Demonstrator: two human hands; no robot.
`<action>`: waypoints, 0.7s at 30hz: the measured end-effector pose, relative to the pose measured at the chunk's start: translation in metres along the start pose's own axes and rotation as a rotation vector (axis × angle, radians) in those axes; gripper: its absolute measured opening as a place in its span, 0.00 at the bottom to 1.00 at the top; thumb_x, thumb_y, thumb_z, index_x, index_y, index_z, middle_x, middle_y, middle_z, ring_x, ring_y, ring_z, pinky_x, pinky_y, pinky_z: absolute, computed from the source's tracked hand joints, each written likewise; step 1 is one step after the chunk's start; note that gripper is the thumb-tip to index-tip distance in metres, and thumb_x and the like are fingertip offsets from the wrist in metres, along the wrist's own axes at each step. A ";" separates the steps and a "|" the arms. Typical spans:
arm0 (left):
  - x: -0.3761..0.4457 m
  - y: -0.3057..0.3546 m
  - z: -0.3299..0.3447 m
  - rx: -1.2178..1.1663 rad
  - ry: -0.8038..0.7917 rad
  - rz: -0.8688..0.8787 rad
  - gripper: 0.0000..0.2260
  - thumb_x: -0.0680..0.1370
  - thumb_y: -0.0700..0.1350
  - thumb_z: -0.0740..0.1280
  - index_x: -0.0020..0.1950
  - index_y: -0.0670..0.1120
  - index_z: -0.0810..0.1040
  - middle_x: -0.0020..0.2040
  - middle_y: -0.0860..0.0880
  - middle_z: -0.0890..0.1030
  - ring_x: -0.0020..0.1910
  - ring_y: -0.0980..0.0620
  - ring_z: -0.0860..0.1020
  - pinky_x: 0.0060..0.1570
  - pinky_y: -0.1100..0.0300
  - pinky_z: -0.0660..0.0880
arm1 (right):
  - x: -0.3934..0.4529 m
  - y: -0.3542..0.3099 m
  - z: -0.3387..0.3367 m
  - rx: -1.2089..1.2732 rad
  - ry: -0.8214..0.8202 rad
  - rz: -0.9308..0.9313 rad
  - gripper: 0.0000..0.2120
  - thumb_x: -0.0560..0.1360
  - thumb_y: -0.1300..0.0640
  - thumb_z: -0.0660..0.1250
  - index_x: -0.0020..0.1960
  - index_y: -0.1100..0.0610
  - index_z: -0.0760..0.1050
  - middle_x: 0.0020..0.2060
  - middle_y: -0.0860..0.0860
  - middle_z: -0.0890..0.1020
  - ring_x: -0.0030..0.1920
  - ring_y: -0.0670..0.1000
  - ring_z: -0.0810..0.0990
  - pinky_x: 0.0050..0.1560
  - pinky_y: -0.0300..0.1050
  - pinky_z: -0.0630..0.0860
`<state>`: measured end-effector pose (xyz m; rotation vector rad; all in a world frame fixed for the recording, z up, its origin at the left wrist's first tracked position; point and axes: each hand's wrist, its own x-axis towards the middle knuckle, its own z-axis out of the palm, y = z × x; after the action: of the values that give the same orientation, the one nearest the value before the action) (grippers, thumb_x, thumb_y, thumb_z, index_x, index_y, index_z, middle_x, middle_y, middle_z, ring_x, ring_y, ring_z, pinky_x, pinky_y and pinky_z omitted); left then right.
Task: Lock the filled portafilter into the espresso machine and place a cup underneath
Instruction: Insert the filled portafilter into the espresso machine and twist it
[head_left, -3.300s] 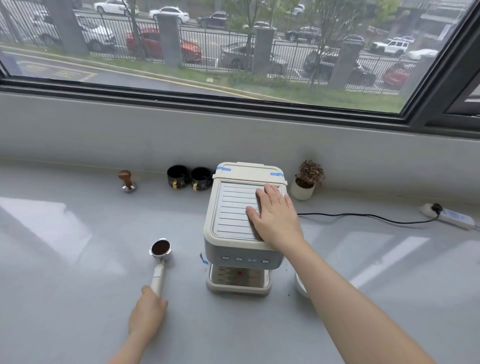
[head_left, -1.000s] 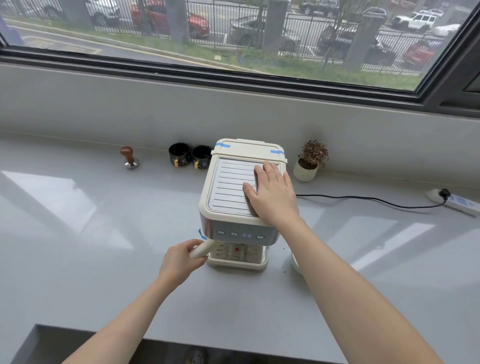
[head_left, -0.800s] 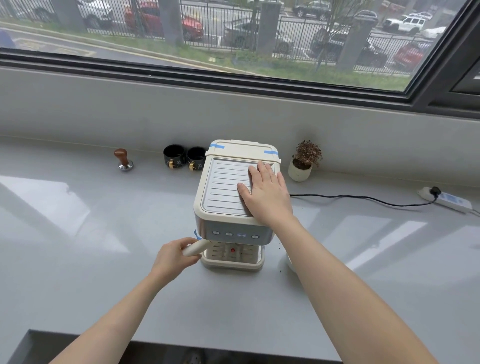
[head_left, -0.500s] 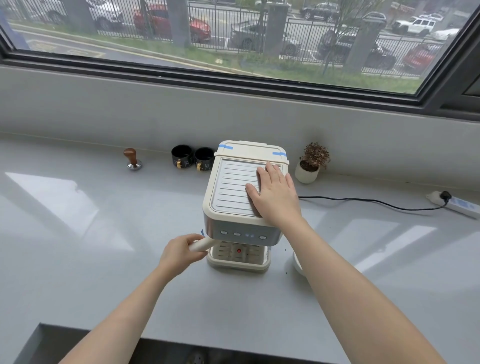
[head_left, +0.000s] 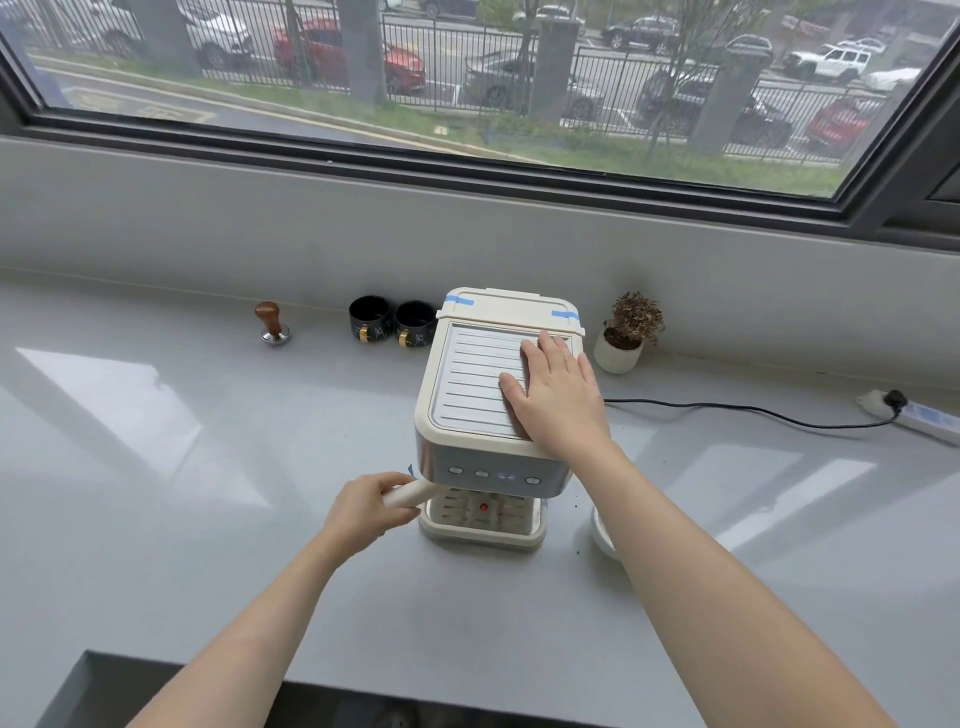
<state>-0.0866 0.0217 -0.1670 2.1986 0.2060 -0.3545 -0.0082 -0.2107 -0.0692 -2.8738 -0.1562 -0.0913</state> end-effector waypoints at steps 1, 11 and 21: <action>0.004 0.000 -0.005 0.019 0.000 0.006 0.13 0.69 0.43 0.73 0.49 0.58 0.81 0.37 0.53 0.81 0.28 0.53 0.75 0.28 0.58 0.73 | 0.000 0.000 0.000 0.002 -0.003 -0.002 0.30 0.78 0.39 0.47 0.77 0.51 0.55 0.79 0.51 0.54 0.78 0.50 0.48 0.77 0.51 0.42; 0.002 -0.001 -0.004 0.011 0.031 0.022 0.13 0.68 0.41 0.74 0.50 0.55 0.83 0.38 0.54 0.82 0.31 0.52 0.76 0.31 0.58 0.73 | 0.001 -0.001 0.000 0.002 -0.010 0.001 0.30 0.78 0.39 0.47 0.77 0.51 0.54 0.79 0.51 0.53 0.78 0.50 0.48 0.77 0.51 0.42; 0.018 0.011 -0.023 0.042 -0.024 0.018 0.13 0.68 0.42 0.75 0.48 0.56 0.82 0.37 0.51 0.82 0.31 0.53 0.75 0.29 0.61 0.69 | 0.001 0.001 -0.001 0.010 -0.004 0.000 0.30 0.78 0.39 0.47 0.76 0.51 0.55 0.79 0.51 0.54 0.78 0.51 0.48 0.77 0.52 0.42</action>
<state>-0.0626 0.0339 -0.1515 2.2349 0.1671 -0.3783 -0.0070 -0.2117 -0.0687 -2.8640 -0.1576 -0.0849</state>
